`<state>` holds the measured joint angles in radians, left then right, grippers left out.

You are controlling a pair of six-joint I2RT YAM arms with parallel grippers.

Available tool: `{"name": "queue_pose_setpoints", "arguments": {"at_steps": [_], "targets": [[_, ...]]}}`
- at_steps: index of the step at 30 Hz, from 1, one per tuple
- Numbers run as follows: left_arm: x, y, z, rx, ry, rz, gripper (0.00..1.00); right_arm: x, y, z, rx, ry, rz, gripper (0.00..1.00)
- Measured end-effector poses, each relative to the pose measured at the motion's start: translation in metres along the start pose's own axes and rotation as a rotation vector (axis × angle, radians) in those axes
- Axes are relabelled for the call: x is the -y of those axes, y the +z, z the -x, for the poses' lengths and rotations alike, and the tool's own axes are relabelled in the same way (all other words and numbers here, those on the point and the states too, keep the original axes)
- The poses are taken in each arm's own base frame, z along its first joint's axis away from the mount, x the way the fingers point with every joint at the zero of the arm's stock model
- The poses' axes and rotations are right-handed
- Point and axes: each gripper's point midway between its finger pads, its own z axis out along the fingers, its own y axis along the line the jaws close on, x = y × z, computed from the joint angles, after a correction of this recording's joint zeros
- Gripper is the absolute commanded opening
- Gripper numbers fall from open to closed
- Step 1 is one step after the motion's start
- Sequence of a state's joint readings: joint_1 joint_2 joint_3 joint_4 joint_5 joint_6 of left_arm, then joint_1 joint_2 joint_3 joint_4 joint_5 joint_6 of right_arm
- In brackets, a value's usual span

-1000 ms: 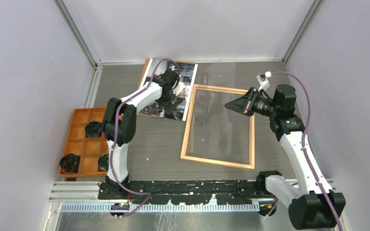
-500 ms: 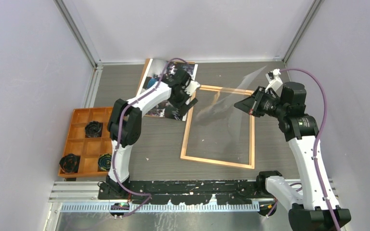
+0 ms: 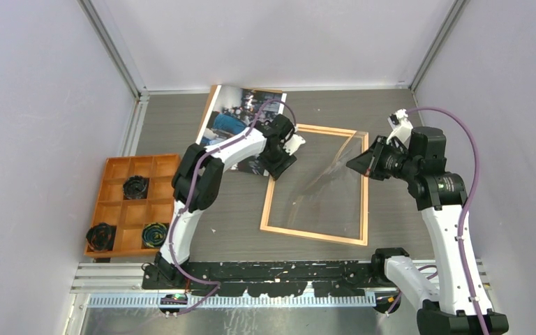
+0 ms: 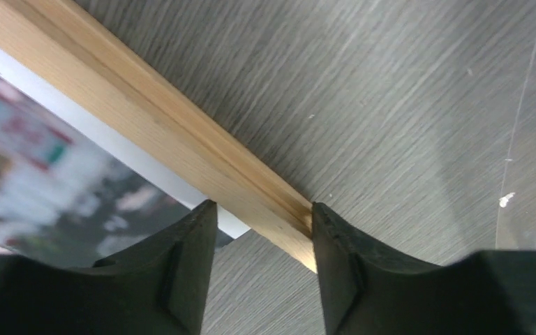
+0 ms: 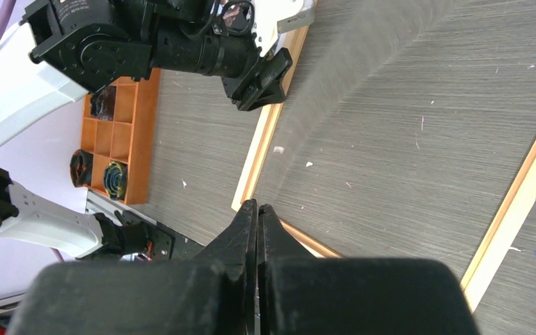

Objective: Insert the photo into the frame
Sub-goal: Adjust the photo frame at the center of the board.

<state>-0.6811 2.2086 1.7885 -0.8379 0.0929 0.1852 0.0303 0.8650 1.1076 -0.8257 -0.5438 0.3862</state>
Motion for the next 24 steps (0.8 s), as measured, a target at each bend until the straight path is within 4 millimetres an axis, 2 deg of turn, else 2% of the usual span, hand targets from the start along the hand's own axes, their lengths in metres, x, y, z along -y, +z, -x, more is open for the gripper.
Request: {"name": "queue_pose_setpoints", "arguments": {"at_steps": [6,7,8,11,12,16,18,24], "targets": [[0.007,-0.004,-0.011,0.004,-0.001,-0.011,0.25,0.006,0.007,0.0,-0.022,0.008,-0.011,0.01],[0.009,-0.005,-0.013,0.001,-0.004,-0.015,0.25,0.007,0.008,0.0,-0.023,0.01,-0.014,0.01],[0.009,-0.006,-0.015,-0.002,-0.011,-0.017,0.28,0.007,0.008,0.001,-0.022,0.01,-0.014,0.01],[0.01,-0.006,-0.015,-0.001,-0.024,-0.016,0.52,0.007,0.008,0.002,-0.018,0.009,-0.014,0.01],[0.011,-0.006,-0.015,-0.001,-0.014,-0.018,0.58,0.007,0.008,0.002,-0.017,0.009,-0.014,0.01],[0.027,-0.006,-0.019,-0.029,0.031,-0.047,0.8,0.008,0.008,0.003,-0.014,0.01,-0.016,0.01],[0.034,-0.006,-0.02,-0.038,0.051,-0.053,0.84,0.008,0.007,0.003,-0.012,0.009,-0.016,0.01],[0.042,-0.006,-0.017,-0.044,0.089,-0.03,0.84,0.008,0.007,0.002,-0.011,0.008,-0.015,0.01]]}}
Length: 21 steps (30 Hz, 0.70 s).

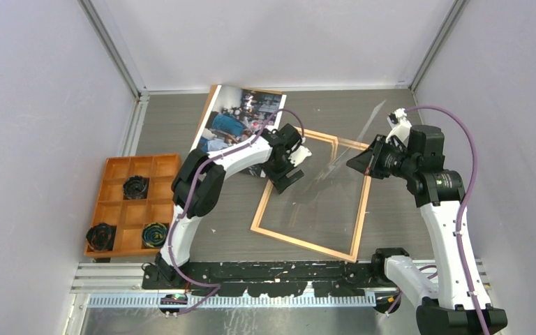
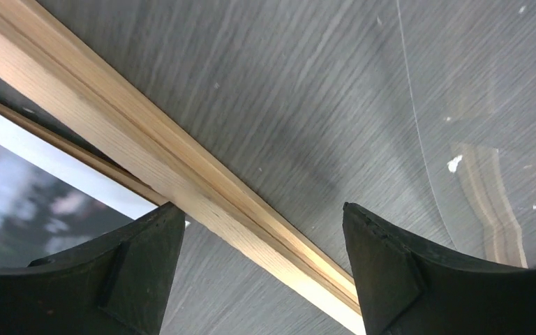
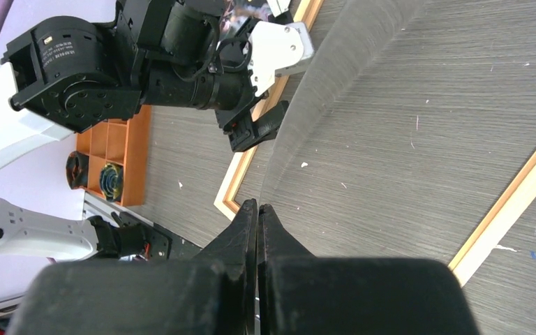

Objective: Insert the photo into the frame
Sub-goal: Adjust the photo frame at the center of the board.

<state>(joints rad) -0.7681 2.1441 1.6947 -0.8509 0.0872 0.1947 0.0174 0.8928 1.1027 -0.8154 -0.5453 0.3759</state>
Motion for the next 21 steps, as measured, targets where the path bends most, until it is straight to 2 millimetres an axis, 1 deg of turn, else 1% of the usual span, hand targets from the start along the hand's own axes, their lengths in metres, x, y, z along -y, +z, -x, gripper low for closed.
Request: {"name": "queue_pose_setpoints", "arguments": {"at_steps": [3,5,10,12,16,21], "targets": [[-0.007,-0.003,0.013,0.023,0.017,0.034,0.84,0.0,0.0,-0.001,-0.002,0.001,0.001,0.01],[-0.015,-0.005,0.027,0.05,0.032,0.068,0.83,0.001,0.0,-0.002,-0.003,0.001,0.001,0.01],[-0.033,-0.01,0.064,0.119,0.033,0.122,0.77,0.0,-0.001,-0.003,-0.001,-0.001,0.002,0.01],[-0.039,-0.006,0.072,0.13,0.03,0.133,0.74,0.0,-0.002,-0.003,0.002,-0.004,0.003,0.01],[-0.048,0.007,0.064,0.089,0.019,0.155,0.71,0.0,-0.002,-0.004,0.004,-0.008,0.004,0.01],[-0.057,0.007,0.06,0.077,0.004,0.182,0.72,0.001,-0.002,-0.005,0.001,-0.007,0.002,0.01]]}}
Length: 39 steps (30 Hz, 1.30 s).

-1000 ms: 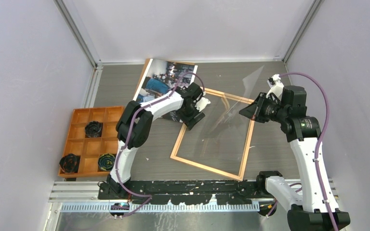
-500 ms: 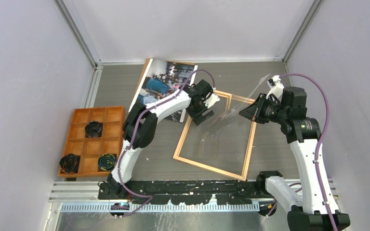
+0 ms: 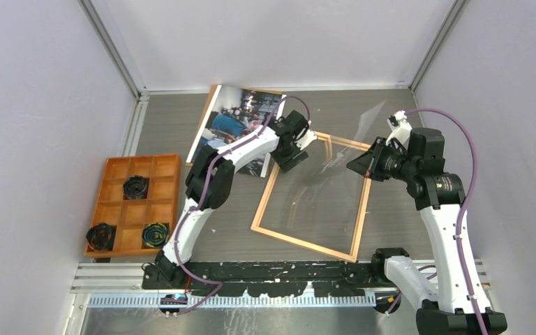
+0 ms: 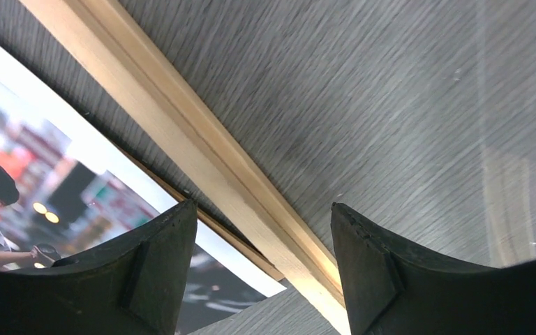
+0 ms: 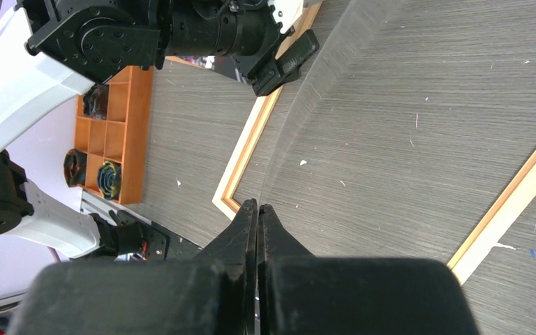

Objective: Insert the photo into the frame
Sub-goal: Adjust the photo frame at the center of the board, then pick up the photo frame from the center of the board.

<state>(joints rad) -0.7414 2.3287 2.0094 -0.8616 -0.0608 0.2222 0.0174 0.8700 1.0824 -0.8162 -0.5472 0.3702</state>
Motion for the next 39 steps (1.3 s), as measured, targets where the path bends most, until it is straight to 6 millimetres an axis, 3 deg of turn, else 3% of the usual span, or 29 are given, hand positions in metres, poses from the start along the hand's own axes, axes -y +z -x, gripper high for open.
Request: {"name": "queue_pose_setpoints", "arguments": {"at_steps": [4,11,19,22,25,33,35,39], "targets": [[-0.008,0.002,-0.01,-0.019,-0.019,0.001,0.71,0.0,0.0,-0.001,-0.002,0.001,0.0,0.01],[-0.007,0.003,-0.019,-0.034,-0.047,-0.059,0.52,0.002,0.002,-0.003,-0.007,0.005,0.001,0.01],[0.006,0.002,-0.01,-0.019,-0.073,-0.125,0.48,0.002,0.002,-0.003,-0.006,0.005,0.002,0.01],[0.008,0.0,-0.006,-0.011,-0.066,-0.123,0.31,0.002,0.002,-0.003,-0.007,0.007,0.001,0.01],[0.007,-0.002,-0.001,-0.002,-0.084,-0.109,0.02,0.002,0.002,-0.003,-0.007,0.01,0.001,0.01],[-0.01,-0.011,0.006,0.013,-0.159,-0.014,0.0,0.0,0.003,0.001,0.006,0.022,0.007,0.01],[-0.012,-0.02,0.001,-0.006,-0.154,-0.003,0.0,-0.001,0.003,0.003,0.014,0.023,0.013,0.01],[-0.023,-0.061,0.002,0.034,-0.182,0.038,0.0,-0.006,0.004,0.008,0.032,0.025,0.033,0.01]]}}
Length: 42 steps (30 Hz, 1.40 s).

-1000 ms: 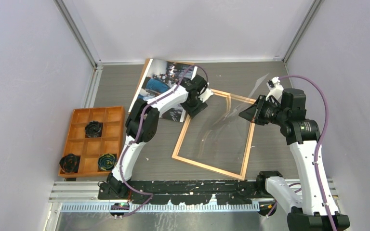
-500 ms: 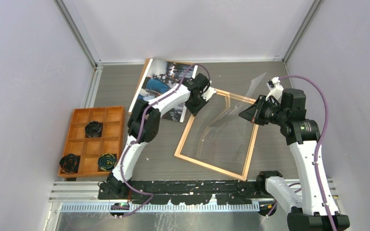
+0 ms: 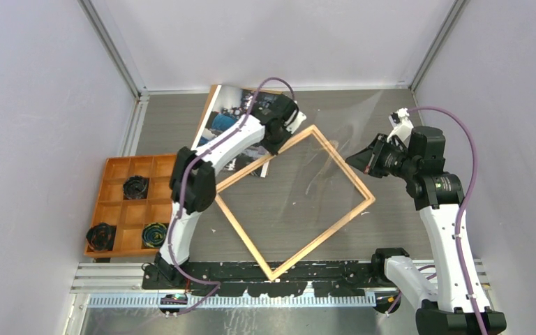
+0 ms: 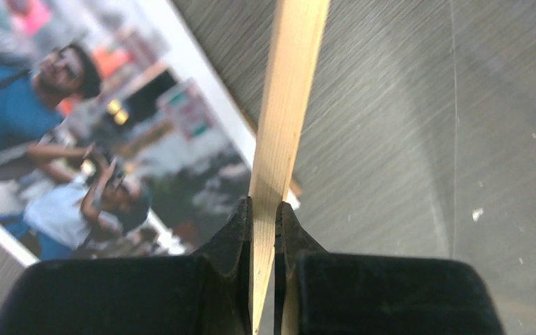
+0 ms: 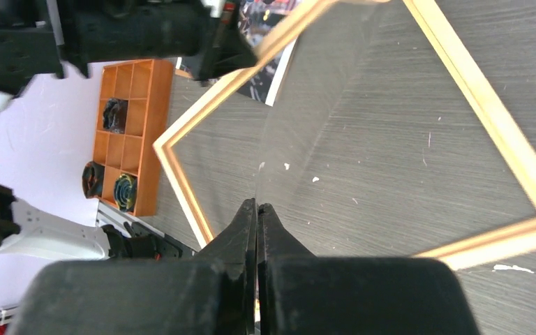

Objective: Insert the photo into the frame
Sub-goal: Pick up the photo frame from the center of the board, then place the photo frame at the center of the board.

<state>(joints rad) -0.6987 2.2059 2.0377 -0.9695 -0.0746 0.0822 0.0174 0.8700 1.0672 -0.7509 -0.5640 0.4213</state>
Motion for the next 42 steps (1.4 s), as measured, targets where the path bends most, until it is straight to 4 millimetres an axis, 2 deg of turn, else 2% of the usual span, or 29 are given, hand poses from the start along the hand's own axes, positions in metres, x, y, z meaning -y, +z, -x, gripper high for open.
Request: {"name": "queue_pose_setpoints", "arguments": {"at_steps": [5,8,11,15,17,22,25,28,33,34,36,38,42], "targets": [[-0.018,-0.05,-0.004,0.065,-0.092,0.042,0.0,-0.003,0.001,0.005,0.019,-0.003,0.016,0.01],[-0.032,-0.057,-0.012,0.069,-0.151,0.098,0.0,-0.005,0.002,0.005,0.018,0.006,0.029,0.01],[-0.047,-0.045,-0.03,0.032,-0.214,0.148,0.0,-0.009,0.002,0.006,0.019,0.01,0.046,0.01],[-0.079,-0.022,-0.075,-0.063,-0.346,0.209,0.0,-0.012,0.005,0.01,0.027,0.023,0.072,0.01],[-0.097,-0.014,-0.099,-0.106,-0.423,0.239,0.0,-0.013,0.011,0.013,0.027,0.039,0.086,0.01],[-0.126,-0.003,-0.14,-0.16,-0.595,0.289,0.0,-0.011,0.028,0.02,0.017,0.089,0.114,0.01],[-0.133,0.003,-0.151,-0.164,-0.679,0.302,0.0,-0.008,0.039,0.024,0.009,0.116,0.129,0.01],[-0.129,0.009,-0.156,-0.159,-0.736,0.289,0.0,-0.008,0.048,0.029,0.005,0.138,0.149,0.01],[-0.121,0.011,-0.148,-0.126,-0.795,0.244,0.01,-0.005,0.062,0.033,-0.015,0.176,0.166,0.01],[-0.119,0.012,-0.146,-0.123,-0.8,0.232,0.04,-0.004,0.064,0.034,-0.018,0.181,0.167,0.01],[-0.116,0.012,-0.144,-0.118,-0.811,0.209,0.17,-0.005,0.071,0.033,-0.034,0.186,0.171,0.01],[-0.116,0.012,-0.143,-0.115,-0.822,0.183,0.37,-0.011,0.077,0.033,-0.052,0.179,0.178,0.01],[-0.112,0.004,-0.137,-0.094,-0.855,0.086,0.71,-0.04,0.091,0.033,-0.098,0.131,0.224,0.01]]}}
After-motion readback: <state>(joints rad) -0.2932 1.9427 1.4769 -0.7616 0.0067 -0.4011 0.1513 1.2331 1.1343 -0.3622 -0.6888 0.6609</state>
